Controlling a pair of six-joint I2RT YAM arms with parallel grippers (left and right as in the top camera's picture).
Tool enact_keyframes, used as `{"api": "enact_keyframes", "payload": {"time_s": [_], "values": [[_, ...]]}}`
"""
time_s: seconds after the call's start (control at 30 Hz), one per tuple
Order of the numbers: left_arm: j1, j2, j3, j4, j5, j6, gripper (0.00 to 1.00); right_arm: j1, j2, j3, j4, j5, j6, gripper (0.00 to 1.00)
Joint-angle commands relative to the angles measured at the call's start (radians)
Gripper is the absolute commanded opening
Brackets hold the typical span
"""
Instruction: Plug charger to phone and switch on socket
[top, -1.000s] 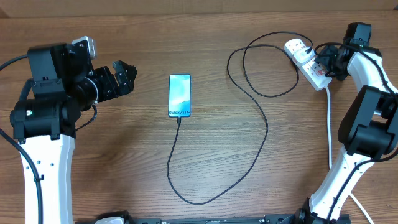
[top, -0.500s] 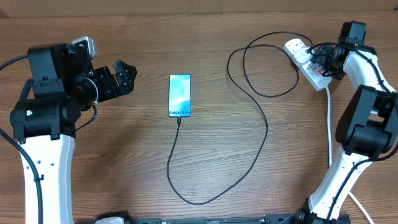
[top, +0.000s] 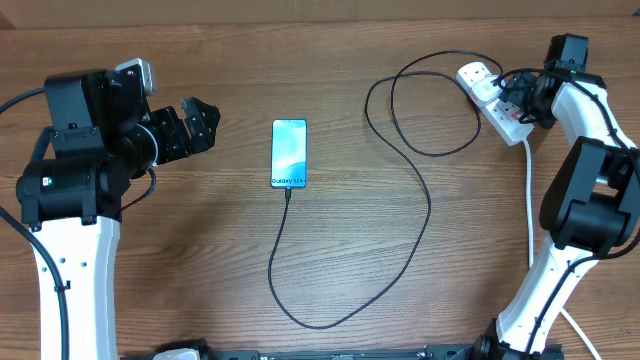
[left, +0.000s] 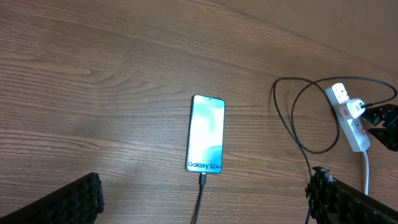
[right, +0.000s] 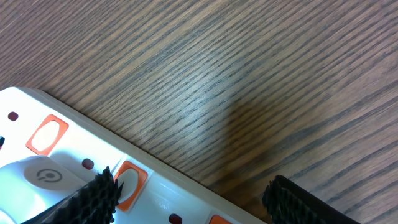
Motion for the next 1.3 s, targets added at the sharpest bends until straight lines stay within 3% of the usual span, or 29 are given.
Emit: {"api": "enact_keyframes", "payload": {"time_s": [0.0, 0.6, 0.67, 1.0, 1.07, 1.27], "values": [[-0.001, 0.005, -0.004, 0.002, -0.007, 0.011, 1.0, 0.022, 0.029, 0.011, -0.013, -0.02, -0.022, 0.77], [-0.001, 0.005, -0.004, 0.002, -0.007, 0.011, 1.0, 0.018, 0.019, 0.014, -0.069, -0.02, -0.036, 0.78], [-0.001, 0.005, -0.004, 0.002, -0.006, 0.011, 1.0, 0.004, -0.01, 0.014, -0.088, -0.02, -0.007, 0.83], [-0.001, 0.005, -0.004, 0.002, -0.007, 0.011, 1.0, -0.078, -0.352, 0.014, -0.245, -0.021, 0.043, 0.87], [-0.001, 0.005, -0.004, 0.002, -0.007, 0.011, 1.0, -0.078, -0.438, 0.014, -0.303, -0.021, 0.044, 1.0], [-0.001, 0.005, -0.004, 0.002, -0.007, 0.011, 1.0, -0.073, -0.675, 0.013, -0.516, -0.021, 0.119, 1.0]]}}
